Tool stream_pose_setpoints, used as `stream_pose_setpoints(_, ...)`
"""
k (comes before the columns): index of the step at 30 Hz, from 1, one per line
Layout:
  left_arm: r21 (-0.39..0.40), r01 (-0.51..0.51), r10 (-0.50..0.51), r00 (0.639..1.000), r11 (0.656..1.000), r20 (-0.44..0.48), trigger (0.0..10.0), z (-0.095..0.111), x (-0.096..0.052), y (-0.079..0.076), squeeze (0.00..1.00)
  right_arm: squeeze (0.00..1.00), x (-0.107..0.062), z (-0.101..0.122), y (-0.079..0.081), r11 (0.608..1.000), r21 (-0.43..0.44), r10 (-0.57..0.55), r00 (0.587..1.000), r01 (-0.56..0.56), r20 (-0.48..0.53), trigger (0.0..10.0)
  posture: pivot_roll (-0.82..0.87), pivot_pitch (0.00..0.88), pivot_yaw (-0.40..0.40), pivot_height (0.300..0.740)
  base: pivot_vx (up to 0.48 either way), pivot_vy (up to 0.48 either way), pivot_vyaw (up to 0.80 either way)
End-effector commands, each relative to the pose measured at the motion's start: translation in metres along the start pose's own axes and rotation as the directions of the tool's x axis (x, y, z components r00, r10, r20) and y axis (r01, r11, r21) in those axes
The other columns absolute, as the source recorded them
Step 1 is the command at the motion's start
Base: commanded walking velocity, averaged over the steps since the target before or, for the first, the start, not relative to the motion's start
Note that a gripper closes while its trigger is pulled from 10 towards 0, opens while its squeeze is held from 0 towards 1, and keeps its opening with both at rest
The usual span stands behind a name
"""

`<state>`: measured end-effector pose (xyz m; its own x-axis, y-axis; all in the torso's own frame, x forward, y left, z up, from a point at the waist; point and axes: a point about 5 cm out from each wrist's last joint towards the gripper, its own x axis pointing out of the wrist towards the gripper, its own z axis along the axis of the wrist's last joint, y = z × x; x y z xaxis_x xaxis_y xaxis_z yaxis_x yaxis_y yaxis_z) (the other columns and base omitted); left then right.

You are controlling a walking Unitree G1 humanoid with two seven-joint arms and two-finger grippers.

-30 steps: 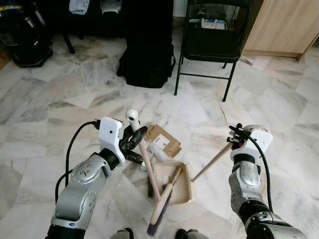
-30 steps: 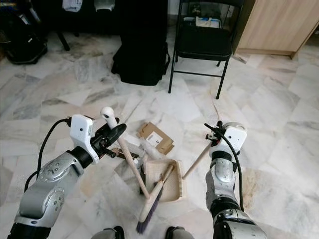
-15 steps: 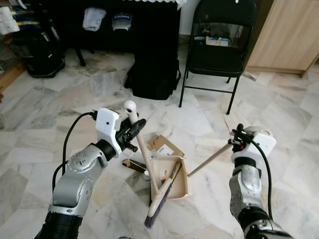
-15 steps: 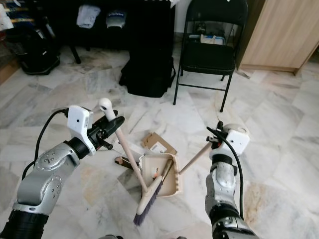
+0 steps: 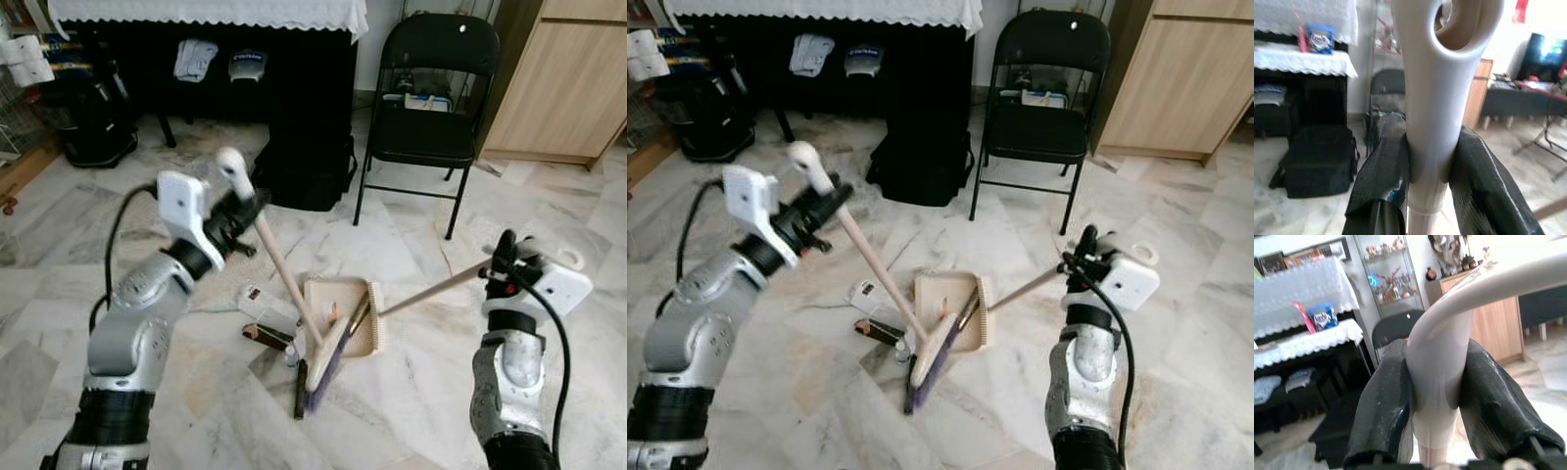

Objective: Sweep floor

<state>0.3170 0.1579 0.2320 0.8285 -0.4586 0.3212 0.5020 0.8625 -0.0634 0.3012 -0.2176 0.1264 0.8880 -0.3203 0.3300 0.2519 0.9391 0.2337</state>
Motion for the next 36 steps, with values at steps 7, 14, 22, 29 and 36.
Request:
stream_pose_setpoints(7,0.109,-0.203,0.172,0.954,0.973,0.246,10.0,0.05,0.009,0.018,0.0,0.0,0.007,0.022,0.018,0.997,0.082,0.006,0.999,-0.01,0.053,10.0,0.13,0.0,0.02,0.74,0.0,0.0,0.0)
stream_pose_setpoints(14,0.16,-0.353,0.29,0.902,0.922,0.319,10.0,0.061,0.005,0.03,0.0,0.0,0.006,0.022,0.019,0.993,0.115,-0.017,0.999,0.013,0.037,10.0,0.13,0.0,0.024,0.74,0.0,0.0,0.0)
stream_pose_setpoints(22,0.237,-0.421,0.334,0.882,0.876,0.334,10.0,0.059,0.004,0.034,0.0,0.0,0.006,0.022,0.017,0.99,0.138,-0.044,0.999,0.042,0.013,10.0,0.13,0.0,0.026,0.74,0.0,0.0,0.0)
stream_pose_setpoints(29,0.348,-0.431,0.35,0.896,0.833,0.272,10.0,0.033,0.002,0.034,0.0,0.0,0.005,0.02,0.018,0.986,0.161,-0.046,0.999,0.048,-0.013,10.0,0.13,0.0,0.029,0.74,0.0,0.0,0.0)
stream_pose_setpoints(36,0.35,-0.431,0.351,0.896,0.832,0.271,10.0,0.032,0.002,0.034,0.0,0.0,0.005,0.02,0.019,0.986,0.161,-0.046,0.999,0.048,-0.014,10.0,0.13,0.0,0.029,0.74,0.0,0.0,0.0)
